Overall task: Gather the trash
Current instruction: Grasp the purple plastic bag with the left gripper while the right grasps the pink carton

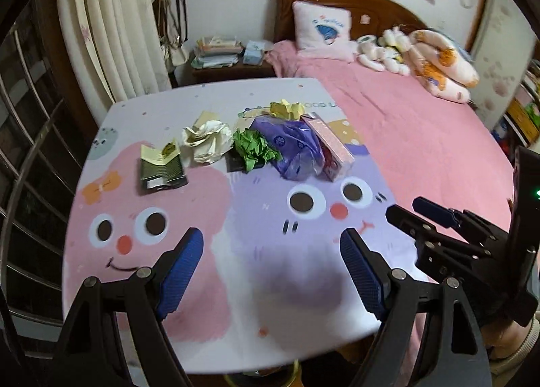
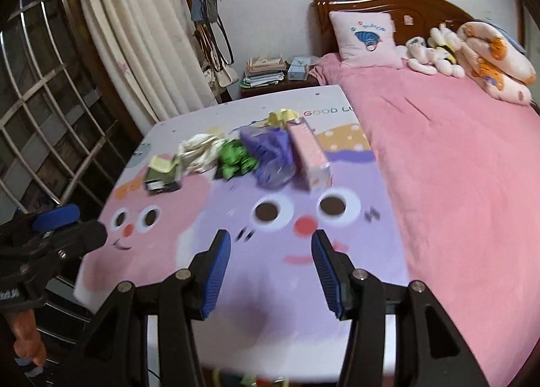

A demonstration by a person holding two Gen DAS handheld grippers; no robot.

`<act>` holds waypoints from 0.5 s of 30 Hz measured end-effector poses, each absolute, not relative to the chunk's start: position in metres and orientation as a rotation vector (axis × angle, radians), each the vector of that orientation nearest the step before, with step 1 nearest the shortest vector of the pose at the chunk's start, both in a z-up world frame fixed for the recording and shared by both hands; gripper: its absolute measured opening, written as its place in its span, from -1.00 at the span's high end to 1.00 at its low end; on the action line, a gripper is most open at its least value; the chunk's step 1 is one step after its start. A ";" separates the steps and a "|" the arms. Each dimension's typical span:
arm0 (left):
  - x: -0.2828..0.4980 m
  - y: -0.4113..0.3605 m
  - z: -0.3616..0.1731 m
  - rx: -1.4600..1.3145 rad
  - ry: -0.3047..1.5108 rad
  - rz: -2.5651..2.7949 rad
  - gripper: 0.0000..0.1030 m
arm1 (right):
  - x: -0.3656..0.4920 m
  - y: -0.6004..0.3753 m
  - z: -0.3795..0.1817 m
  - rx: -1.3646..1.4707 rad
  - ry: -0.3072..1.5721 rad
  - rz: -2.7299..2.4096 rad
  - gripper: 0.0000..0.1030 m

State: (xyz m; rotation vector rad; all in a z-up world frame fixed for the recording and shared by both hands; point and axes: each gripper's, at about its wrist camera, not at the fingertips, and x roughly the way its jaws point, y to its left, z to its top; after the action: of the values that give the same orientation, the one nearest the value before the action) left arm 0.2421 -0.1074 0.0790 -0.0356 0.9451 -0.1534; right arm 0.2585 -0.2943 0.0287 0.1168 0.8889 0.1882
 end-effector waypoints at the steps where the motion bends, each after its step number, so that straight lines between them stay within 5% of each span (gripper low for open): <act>1: 0.258 -0.115 0.071 -0.051 0.970 -0.141 -0.59 | 0.276 -0.299 0.023 0.106 0.907 0.203 0.03; 15: 0.372 -0.154 0.011 -0.180 1.138 0.012 -0.59 | 0.414 -0.307 -0.076 -0.013 1.119 0.340 0.03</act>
State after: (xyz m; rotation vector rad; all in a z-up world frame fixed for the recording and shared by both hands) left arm 0.3723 -0.1539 0.0114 -0.1804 1.1384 0.0125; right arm 0.4136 -0.3069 -0.0764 -0.0127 1.1189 0.3397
